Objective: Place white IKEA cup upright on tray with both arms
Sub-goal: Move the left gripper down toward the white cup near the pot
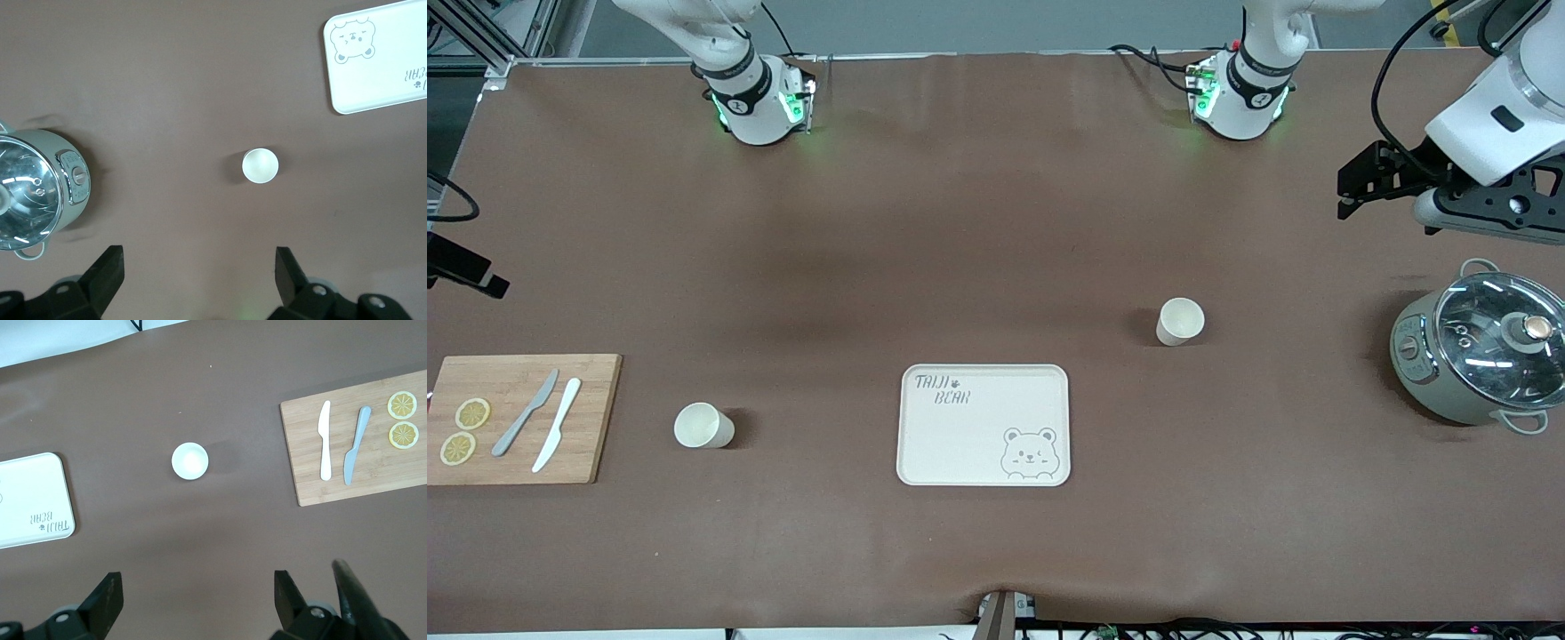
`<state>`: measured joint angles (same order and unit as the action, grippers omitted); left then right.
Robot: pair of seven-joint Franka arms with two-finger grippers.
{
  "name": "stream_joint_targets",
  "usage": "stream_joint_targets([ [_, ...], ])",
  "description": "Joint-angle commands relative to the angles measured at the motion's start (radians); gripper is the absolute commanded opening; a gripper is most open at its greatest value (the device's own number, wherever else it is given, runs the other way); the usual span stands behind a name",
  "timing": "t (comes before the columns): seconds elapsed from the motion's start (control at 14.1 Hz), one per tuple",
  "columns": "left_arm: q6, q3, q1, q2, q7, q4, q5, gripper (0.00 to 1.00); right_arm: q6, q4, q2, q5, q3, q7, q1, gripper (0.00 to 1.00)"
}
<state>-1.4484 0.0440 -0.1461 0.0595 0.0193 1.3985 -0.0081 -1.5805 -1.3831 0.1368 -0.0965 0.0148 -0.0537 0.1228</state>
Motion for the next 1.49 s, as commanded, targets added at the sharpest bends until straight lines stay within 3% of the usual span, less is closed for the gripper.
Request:
stream_joint_targets([
  [0.0, -0.006, -0.003, 0.000, -0.001, 0.007, -0.004, -0.003, 1.00, 0.004, -0.002, -0.003, -0.017, -0.006, 0.005, 0.009, 1.00],
  [0.14, -0.038, 0.000, -0.012, 0.017, 0.007, 0.000, -0.007, 1.00, 0.004, -0.002, -0.003, -0.017, -0.006, 0.005, 0.008, 1.00],
  [0.36, -0.108, 0.023, -0.015, 0.141, 0.001, 0.026, -0.016, 1.00, 0.004, -0.002, -0.002, -0.017, -0.006, 0.005, 0.009, 1.00],
  [0.71, -0.465, 0.053, -0.010, 0.184, 0.001, 0.278, -0.047, 1.00, 0.004, -0.002, -0.002, -0.017, -0.006, 0.005, 0.009, 1.00],
  [1.42, -0.983, 0.074, -0.010, 0.212, -0.029, 0.667, -0.047, 1.00, -0.001, -0.002, -0.002, -0.017, -0.006, 0.005, 0.008, 1.00],
])
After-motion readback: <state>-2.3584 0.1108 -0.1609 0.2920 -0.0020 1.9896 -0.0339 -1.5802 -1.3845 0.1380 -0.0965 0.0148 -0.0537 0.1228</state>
